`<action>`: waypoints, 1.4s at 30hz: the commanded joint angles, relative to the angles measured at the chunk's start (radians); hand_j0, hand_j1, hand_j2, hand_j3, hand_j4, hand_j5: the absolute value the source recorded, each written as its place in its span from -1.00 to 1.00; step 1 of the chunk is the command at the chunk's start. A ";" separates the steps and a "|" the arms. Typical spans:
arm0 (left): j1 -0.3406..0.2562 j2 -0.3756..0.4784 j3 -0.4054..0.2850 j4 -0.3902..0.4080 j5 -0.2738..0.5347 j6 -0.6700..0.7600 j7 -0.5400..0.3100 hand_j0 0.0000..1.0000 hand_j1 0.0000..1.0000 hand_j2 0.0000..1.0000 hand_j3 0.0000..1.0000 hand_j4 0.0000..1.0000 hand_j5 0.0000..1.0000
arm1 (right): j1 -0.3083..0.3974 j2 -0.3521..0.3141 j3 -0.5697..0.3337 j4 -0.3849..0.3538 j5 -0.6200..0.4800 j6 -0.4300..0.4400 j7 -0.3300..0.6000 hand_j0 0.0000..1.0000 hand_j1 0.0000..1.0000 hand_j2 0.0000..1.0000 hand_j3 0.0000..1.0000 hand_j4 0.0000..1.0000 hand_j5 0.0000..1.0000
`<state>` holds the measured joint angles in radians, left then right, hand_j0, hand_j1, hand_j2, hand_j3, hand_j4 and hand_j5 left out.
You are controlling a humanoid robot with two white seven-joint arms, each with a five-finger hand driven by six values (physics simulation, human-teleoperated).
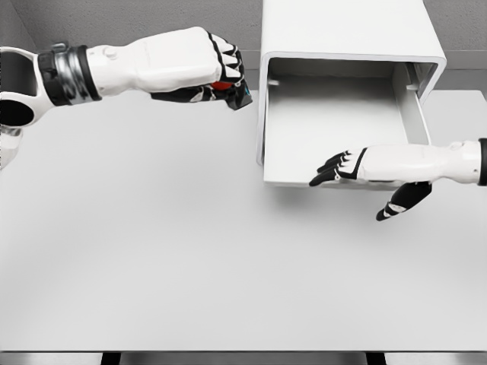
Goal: Slide open multi-storey tabletop storage cabinets and put open load switch and slide close multi-storey tabletop storage cabinets
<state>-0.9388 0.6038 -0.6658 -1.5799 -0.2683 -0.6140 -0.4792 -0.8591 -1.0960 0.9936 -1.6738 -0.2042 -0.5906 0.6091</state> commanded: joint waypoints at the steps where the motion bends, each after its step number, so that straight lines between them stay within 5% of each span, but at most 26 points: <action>1: 0.000 -0.015 0.002 0.000 0.006 0.003 0.001 -0.20 -0.20 -0.20 -0.20 -0.20 -0.20 | 0.000 -0.004 0.007 -0.006 0.019 -0.020 0.002 1.00 1.00 1.00 1.00 1.00 1.00; 10: -0.021 -0.081 0.000 0.000 0.003 0.003 0.001 -0.20 -0.20 -0.20 -0.20 -0.20 -0.20 | 0.008 -0.041 0.007 -0.012 0.019 -0.020 0.002 1.00 1.00 1.00 1.00 1.00 1.00; 23: -0.023 -0.245 -0.018 0.000 -0.109 0.003 0.004 -0.21 -0.21 -0.21 -0.21 -0.21 -0.21 | -0.002 -0.067 0.007 -0.020 0.017 -0.020 0.002 1.00 1.00 1.00 1.00 1.00 1.00; 30: -0.020 -0.329 -0.035 0.083 -0.167 0.003 0.004 -0.21 -0.21 -0.21 -0.21 -0.21 -0.21 | -0.043 -0.140 -0.013 -0.017 -0.043 -0.020 0.001 1.00 1.00 1.00 1.00 1.00 1.00; 42: -0.015 -0.352 -0.057 0.106 -0.186 0.003 0.004 -0.21 -0.21 -0.21 -0.21 -0.21 -0.21 | -0.058 -0.266 -0.073 0.003 -0.029 -0.020 0.002 1.00 1.00 1.00 1.00 1.00 1.00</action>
<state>-0.9541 0.2561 -0.7161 -1.4784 -0.4577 -0.6137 -0.4762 -0.9173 -1.3473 0.9317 -1.6768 -0.2313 -0.6136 0.6112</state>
